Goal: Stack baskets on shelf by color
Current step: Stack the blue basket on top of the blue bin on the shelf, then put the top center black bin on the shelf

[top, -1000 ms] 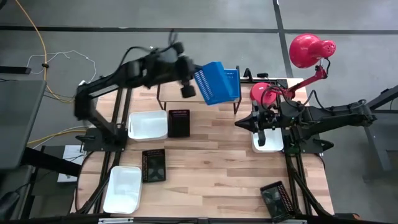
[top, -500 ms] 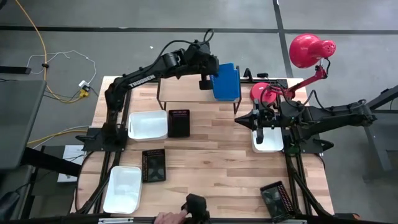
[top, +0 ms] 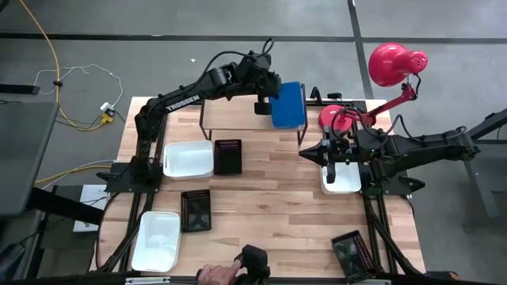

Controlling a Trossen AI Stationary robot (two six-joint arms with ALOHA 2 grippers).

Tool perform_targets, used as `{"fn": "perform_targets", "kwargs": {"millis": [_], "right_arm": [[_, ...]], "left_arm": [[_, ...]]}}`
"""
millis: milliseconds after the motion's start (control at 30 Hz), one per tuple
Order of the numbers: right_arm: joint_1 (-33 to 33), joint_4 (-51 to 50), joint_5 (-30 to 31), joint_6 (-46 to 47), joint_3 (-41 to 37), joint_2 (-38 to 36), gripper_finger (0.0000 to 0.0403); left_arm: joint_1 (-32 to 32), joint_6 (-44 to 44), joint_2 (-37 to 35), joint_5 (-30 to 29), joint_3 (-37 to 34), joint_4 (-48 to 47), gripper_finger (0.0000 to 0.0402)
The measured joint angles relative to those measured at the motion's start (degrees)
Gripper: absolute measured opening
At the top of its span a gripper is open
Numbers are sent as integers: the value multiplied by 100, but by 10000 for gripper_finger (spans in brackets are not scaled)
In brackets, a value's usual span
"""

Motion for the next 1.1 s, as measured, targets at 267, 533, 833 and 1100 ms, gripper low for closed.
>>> {"fn": "perform_targets", "kwargs": {"millis": [267, 533, 833, 1100], "right_arm": [[0, -8, 2, 0, 0, 0, 0], [0, -4, 11, 0, 0, 0, 0], [-11, 898, 1089, 262, -2, 155, 0], [-491, 2177, 1864, -48, 258, 1112, 0]], "left_arm": [[0, -425, -13, -24, 0, -11, 89], [-61, -795, -163, -20, 0, -39, 144], [-254, -1218, -1161, 419, 0, -49, 141], [2, -2791, -2062, 2012, -594, 81, 12]]}}
